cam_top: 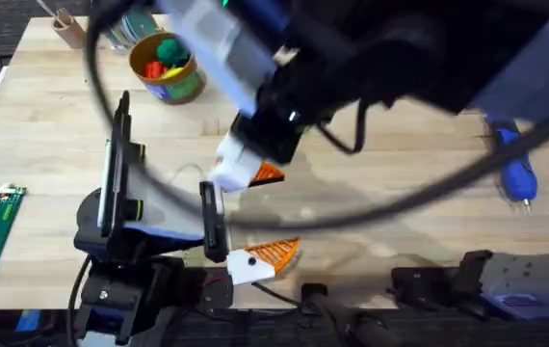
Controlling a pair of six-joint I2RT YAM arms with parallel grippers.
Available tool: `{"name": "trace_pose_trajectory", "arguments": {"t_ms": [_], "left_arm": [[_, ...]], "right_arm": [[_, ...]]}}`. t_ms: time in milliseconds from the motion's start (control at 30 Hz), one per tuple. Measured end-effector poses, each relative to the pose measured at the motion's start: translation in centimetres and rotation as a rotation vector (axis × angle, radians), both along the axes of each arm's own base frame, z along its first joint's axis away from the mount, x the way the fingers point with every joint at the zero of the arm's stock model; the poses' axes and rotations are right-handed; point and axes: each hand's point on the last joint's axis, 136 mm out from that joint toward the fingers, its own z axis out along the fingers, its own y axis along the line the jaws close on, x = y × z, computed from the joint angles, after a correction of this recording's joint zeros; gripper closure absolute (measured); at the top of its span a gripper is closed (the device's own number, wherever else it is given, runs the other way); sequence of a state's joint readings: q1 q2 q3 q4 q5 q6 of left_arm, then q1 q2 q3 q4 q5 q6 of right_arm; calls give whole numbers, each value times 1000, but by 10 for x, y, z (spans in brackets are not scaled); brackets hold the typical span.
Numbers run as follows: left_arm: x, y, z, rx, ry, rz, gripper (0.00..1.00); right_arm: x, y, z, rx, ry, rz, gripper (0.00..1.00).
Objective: Pick up the gripper from the table and insert it into the empty holder that is missing its gripper. Then pick up a screw, insert it into the mounting hole, and use the screwdriver to tighten it. Finally, clean up the table by picking up the vegetable and placing it into the bucket.
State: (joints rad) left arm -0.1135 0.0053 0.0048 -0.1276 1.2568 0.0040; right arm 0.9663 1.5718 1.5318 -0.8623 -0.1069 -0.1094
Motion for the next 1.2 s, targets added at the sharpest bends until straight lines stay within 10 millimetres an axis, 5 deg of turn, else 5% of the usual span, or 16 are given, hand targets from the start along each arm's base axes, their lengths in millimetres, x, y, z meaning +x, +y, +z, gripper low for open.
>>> {"name": "trace_pose_trajectory", "arguments": {"t_ms": [333, 633, 833, 867, 1200], "left_arm": [[0, 0, 0, 0, 0, 0, 8], [0, 0, 0, 0, 1, 0, 20], [0, 0, 0, 0, -1, 0, 907], [0, 0, 0, 1, -6, -1, 978], [0, 0, 0, 1, -7, -1, 994]], "right_arm": [[90, -77, 16, 47, -10, -364, 41], [119, -140, 41, 89, -49, -550, 38], [115, -189, 60, 98, -65, -667, 35], [114, -197, 62, 96, -64, -689, 36], [107, -246, 75, 98, -77, -821, 32]]}}
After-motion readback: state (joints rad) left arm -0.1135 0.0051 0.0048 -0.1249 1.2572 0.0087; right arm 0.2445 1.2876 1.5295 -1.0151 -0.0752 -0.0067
